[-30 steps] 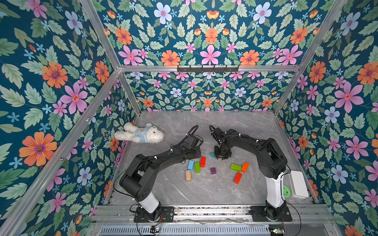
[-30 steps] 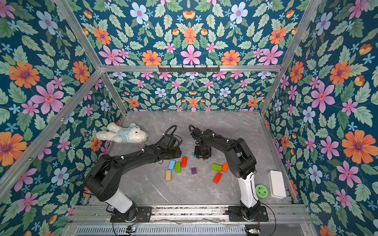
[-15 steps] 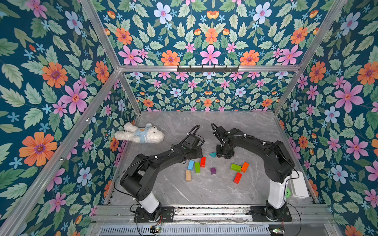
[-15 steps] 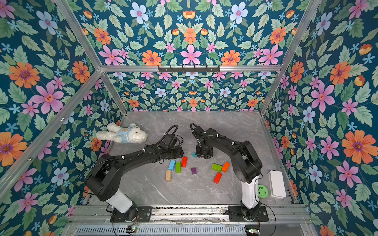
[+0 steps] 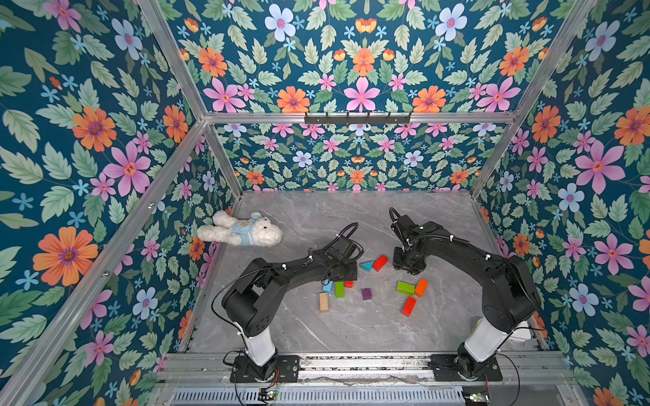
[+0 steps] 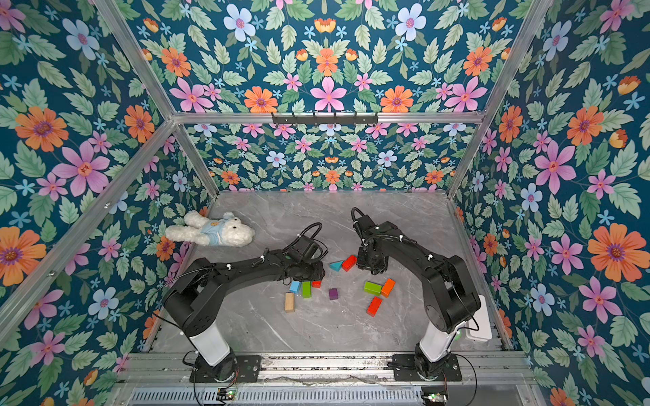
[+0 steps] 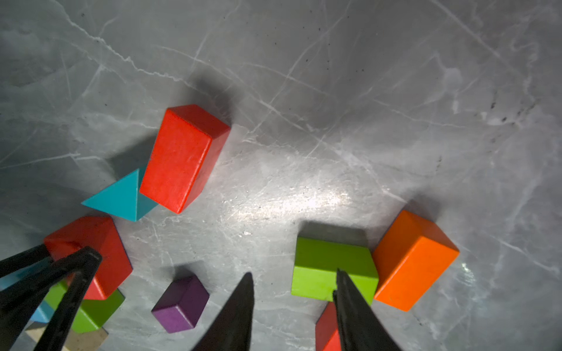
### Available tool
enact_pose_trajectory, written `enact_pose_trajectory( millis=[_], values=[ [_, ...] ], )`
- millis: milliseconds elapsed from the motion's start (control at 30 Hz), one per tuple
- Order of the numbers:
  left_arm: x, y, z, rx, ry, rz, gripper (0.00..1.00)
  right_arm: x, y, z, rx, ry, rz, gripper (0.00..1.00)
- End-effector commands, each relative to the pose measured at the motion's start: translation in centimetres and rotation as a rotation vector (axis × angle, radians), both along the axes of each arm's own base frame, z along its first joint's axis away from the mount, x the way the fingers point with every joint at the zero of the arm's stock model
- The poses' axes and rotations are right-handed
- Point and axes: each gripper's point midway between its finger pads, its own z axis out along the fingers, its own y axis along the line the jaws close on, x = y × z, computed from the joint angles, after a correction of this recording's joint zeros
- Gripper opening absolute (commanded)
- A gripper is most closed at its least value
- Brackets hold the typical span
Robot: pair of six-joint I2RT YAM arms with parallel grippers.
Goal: Assemble a heart with building blocks
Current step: Pick up the building block from the center of the board.
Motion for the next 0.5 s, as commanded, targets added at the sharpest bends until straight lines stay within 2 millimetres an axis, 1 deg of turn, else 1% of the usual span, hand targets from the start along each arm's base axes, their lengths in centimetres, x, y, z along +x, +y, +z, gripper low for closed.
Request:
enact_pose_trajectory(
  millis=[0, 67, 167, 267, 367, 467],
  values=[
    [-0.2, 0.3, -0.3, 0.027, 0.019, 0.019, 0.51, -0.1, -0.4, 0.2, -0.017, -0.006, 0.005, 0.45],
    [-0.3, 0.4, -0.4, 0.041, 0.017, 0.022, 0.49, -0.2, -0.5, 0.1, -0.021, -0.005, 0.008, 0.45],
    [-0.3, 0.9, -1.0, 0.077, 0.034, 0.044, 0.42, -0.3, -0.6, 0.1, -0.025, -0.006, 0.014, 0.41],
    [0.1, 0.9, -1.2, 0.082, 0.041, 0.081, 0.32, -0.3, -0.8, 0.3, -0.025, -0.015, 0.014, 0.40],
    [1.4, 0.5, -0.7, 0.063, 0.015, 0.134, 0.24, -0.3, -0.8, 0.5, -0.019, -0.027, 0.017, 0.39],
    [3.0, -0.7, 0.0, 0.012, -0.005, 0.177, 0.19, -0.5, -1.0, 0.3, -0.026, -0.022, 0.017, 0.38]
  ],
)
